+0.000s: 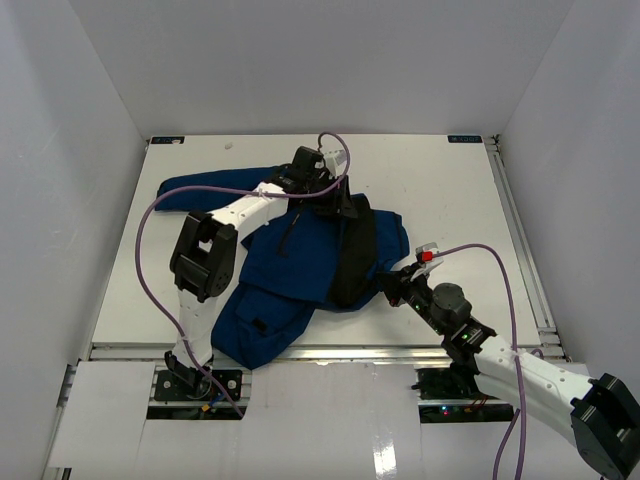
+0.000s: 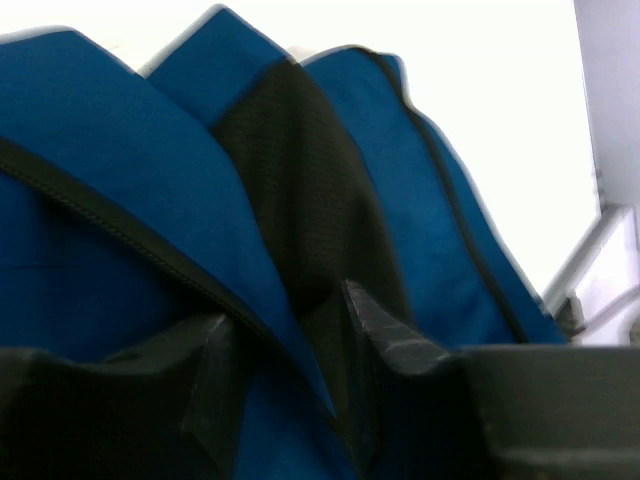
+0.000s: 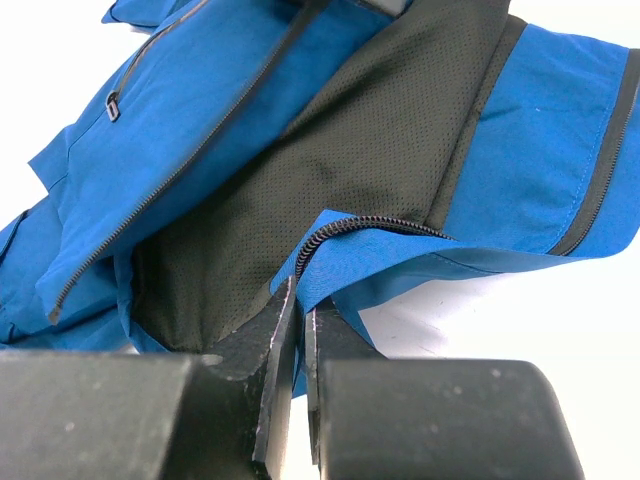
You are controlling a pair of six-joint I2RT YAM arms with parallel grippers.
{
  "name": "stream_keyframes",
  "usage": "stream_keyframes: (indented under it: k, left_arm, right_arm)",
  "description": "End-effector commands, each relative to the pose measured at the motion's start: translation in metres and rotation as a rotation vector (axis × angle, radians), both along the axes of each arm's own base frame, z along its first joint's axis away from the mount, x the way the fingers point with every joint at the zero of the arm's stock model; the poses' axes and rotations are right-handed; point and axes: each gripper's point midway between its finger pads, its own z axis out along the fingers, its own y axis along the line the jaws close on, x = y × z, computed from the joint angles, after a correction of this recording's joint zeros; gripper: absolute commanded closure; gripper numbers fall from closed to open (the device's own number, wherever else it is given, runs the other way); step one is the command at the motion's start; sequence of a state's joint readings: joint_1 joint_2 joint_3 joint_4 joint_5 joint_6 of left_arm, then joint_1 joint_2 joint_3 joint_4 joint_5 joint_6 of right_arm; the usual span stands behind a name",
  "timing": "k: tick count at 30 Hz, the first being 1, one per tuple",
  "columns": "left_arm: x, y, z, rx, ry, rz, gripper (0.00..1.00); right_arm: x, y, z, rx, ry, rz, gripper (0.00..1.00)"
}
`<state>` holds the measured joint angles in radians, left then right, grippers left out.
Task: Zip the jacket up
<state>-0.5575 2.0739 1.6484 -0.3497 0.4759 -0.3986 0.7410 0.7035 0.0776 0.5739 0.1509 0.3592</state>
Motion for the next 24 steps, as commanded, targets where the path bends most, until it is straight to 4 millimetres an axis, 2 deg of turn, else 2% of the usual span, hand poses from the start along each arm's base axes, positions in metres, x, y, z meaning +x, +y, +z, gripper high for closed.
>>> stream_keyframes:
  k: [1, 3, 5, 8, 13, 14, 18, 22, 24]
  left_arm:
    - [0.026, 0.017, 0.029, 0.076, -0.099, 0.113, 0.7]
    - [0.033, 0.023, 0.026, 0.123, -0.101, 0.145, 0.91]
    - [0.049, 0.049, 0.028, 0.243, -0.147, 0.264, 1.0]
    - [0.061, 0.092, 0.045, 0.395, -0.223, 0.427, 1.0]
    - [0.051, 0.145, 0.093, 0.498, -0.337, 0.608, 1.0]
    - [0.046, 0.155, 0.109, 0.503, -0.365, 0.642, 1.0]
    - [0.038, 0.203, 0.144, 0.642, -0.449, 0.801, 1.0]
    - [0.029, 0.217, 0.151, 0.736, -0.437, 0.798, 1.0]
    - [0.025, 0.205, 0.142, 0.778, -0.428, 0.74, 1.0]
  right_arm:
    - [0.006, 0.001, 0.019, 0.034, -0.043, -0.013, 0.92]
    - [0.006, 0.001, 0.02, 0.035, -0.044, -0.015, 0.92]
    - [0.006, 0.002, 0.02, 0.035, -0.044, -0.013, 0.92]
    - [0.006, 0.002, 0.018, 0.029, -0.04, -0.011, 0.92]
    - [0.007, 0.006, 0.012, 0.019, -0.022, -0.001, 0.92]
    - [0.007, 0.006, 0.011, 0.016, -0.02, 0.001, 0.92]
    - [0.007, 0.007, 0.012, 0.02, -0.022, 0.002, 0.92]
    - [0.007, 0.007, 0.013, 0.022, -0.024, 0.002, 0.92]
    - [0.008, 0.007, 0.011, 0.02, -0.019, 0.001, 0.92]
